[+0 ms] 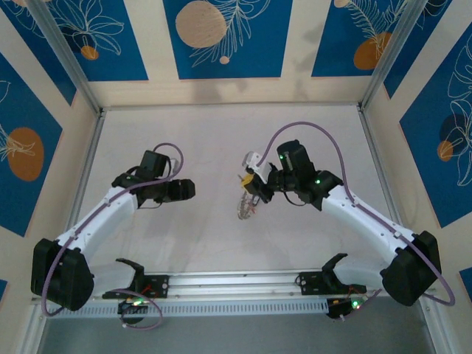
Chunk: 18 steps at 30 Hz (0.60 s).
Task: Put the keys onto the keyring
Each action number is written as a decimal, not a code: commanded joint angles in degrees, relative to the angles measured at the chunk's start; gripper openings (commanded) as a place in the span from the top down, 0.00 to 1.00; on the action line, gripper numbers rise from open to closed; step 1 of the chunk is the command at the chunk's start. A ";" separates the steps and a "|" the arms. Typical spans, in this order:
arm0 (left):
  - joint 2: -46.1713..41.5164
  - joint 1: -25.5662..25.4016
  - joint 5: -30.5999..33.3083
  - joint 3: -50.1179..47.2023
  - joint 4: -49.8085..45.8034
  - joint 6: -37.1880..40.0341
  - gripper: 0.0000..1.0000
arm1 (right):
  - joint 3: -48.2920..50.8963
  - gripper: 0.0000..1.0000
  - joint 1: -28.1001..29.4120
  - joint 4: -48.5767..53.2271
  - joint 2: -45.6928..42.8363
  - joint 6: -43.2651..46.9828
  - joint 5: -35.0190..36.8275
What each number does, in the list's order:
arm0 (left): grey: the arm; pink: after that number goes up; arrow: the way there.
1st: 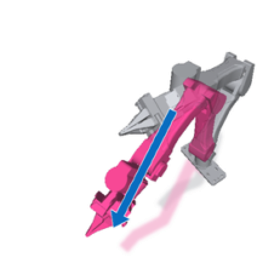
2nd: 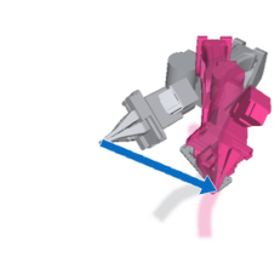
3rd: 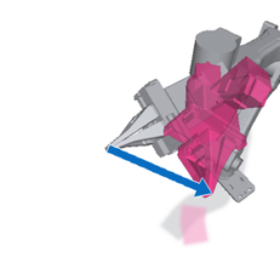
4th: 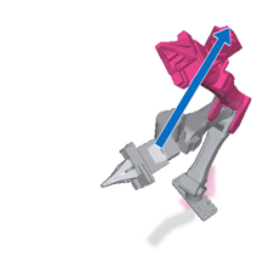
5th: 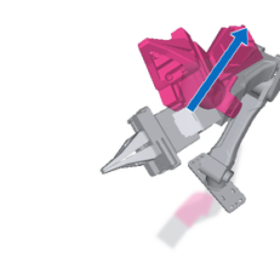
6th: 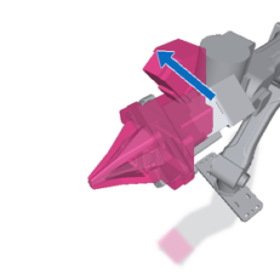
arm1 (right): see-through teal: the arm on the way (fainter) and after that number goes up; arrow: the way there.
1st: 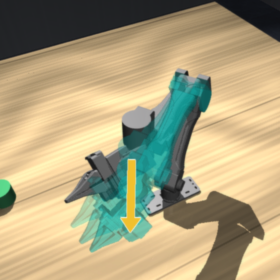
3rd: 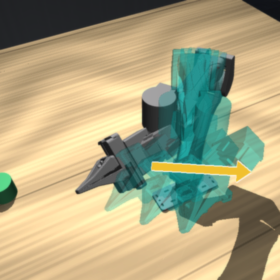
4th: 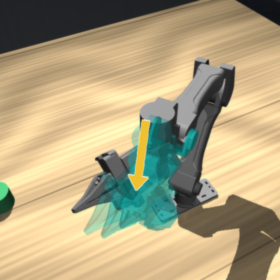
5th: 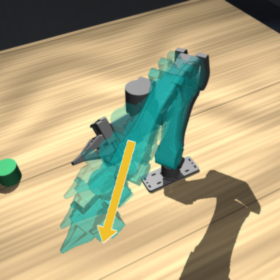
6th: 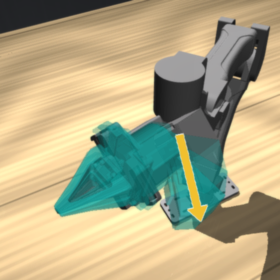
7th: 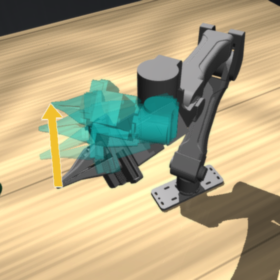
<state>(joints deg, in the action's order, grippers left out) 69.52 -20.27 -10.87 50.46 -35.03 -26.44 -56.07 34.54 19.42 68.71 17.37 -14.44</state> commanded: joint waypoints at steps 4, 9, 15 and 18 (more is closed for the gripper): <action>-0.10 1.82 -0.37 1.49 -1.58 1.13 0.27 | -5.67 1.00 -2.70 0.47 3.20 0.26 -1.04; -0.39 2.73 -0.29 1.82 -2.04 0.95 0.26 | -9.05 1.00 -3.26 -2.84 8.97 -1.93 -1.88; -2.71 5.52 0.15 1.59 -3.30 0.86 0.25 | -15.10 1.00 -2.71 -8.10 17.62 -6.77 -3.54; -3.93 7.49 1.95 1.28 -5.03 0.42 0.25 | -18.85 1.00 -2.20 -8.64 21.94 -8.59 -2.54</action>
<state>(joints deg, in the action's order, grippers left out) 67.48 -14.68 -10.50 50.52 -37.10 -26.44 -70.72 31.81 14.70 88.51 12.05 -15.68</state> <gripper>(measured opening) 0.747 0.077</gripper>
